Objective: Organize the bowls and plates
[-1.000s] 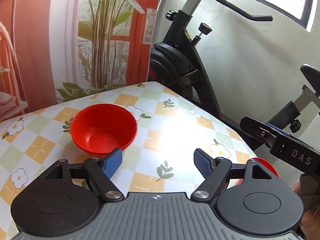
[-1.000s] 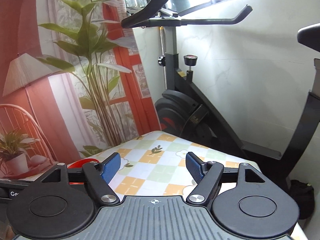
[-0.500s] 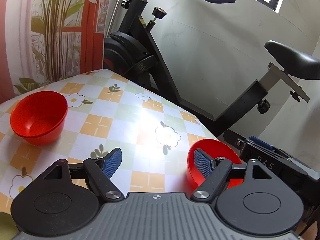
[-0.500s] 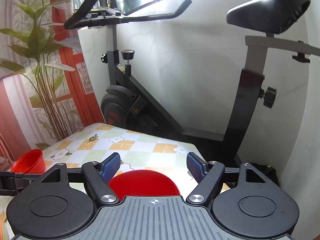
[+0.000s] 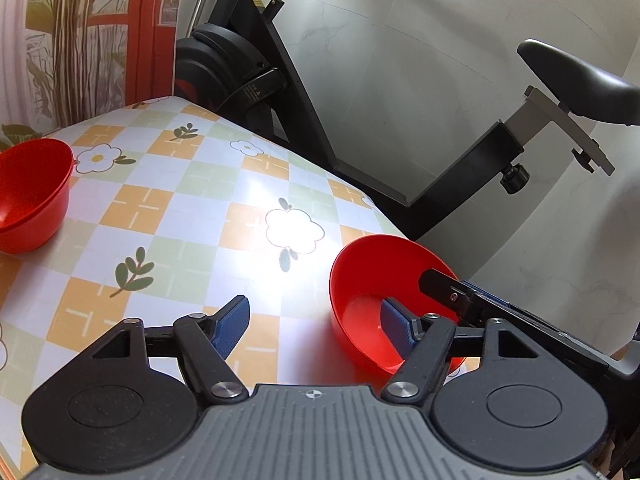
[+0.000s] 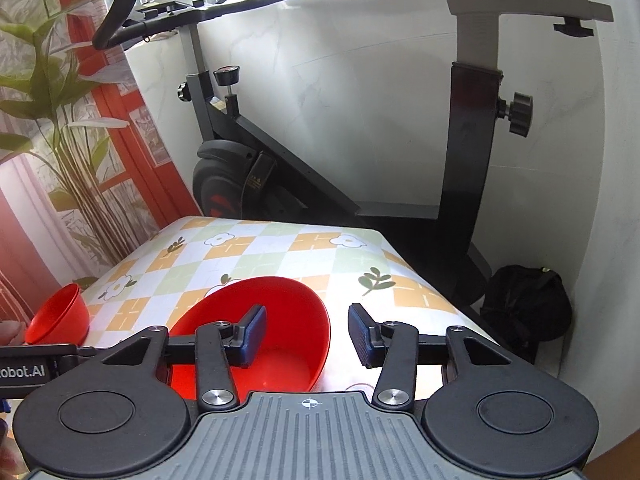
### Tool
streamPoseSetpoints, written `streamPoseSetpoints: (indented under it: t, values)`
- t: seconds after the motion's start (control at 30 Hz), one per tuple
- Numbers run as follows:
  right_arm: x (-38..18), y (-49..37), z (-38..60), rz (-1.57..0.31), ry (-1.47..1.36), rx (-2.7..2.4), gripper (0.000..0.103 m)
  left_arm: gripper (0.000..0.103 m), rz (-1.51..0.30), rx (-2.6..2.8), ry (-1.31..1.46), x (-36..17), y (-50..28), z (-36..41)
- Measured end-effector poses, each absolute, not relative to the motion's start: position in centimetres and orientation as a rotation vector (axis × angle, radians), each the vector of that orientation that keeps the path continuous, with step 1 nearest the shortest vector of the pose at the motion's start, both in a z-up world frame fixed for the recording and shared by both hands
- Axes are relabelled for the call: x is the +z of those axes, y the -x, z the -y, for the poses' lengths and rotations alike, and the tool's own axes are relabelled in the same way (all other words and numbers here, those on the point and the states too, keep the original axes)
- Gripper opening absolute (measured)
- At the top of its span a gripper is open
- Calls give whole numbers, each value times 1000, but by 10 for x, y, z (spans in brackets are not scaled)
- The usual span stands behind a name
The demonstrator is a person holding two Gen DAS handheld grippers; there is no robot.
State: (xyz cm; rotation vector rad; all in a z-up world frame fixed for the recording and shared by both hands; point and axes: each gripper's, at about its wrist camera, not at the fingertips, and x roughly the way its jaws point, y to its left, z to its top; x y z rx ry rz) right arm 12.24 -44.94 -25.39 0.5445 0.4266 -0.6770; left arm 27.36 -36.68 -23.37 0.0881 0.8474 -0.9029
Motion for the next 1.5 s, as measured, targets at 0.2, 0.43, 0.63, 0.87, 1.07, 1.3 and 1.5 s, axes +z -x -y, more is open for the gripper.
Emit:
streamPoseSetpoints:
  t: [0.2, 0.43, 0.63, 0.87, 1.07, 1.3, 1.5]
  values:
    - [-256, -124, 448, -440, -547, -657, 28, 62, -890, -910, -70, -242, -277, 369]
    - [-258, -129, 446, -457, -548, -639, 15, 39, -957, -911, -11, -255, -282, 370]
    - [-255, -134, 439, -463, -534, -595, 9, 28, -959, -907, -4, -256, -280, 362]
    - [-247, -144, 428, -474, -510, -553, 9, 27, -977, -858, 26, -250, -278, 346]
    - [-241, -152, 417, -487, -494, -511, 9, 27, -961, -822, 47, -244, -276, 329]
    - [-231, -166, 399, -501, -483, -449, 9, 27, -919, -772, 78, -230, -278, 303]
    - [-220, -182, 381, -504, -480, -381, 9, 27, -919, -714, 158, -221, -285, 274]
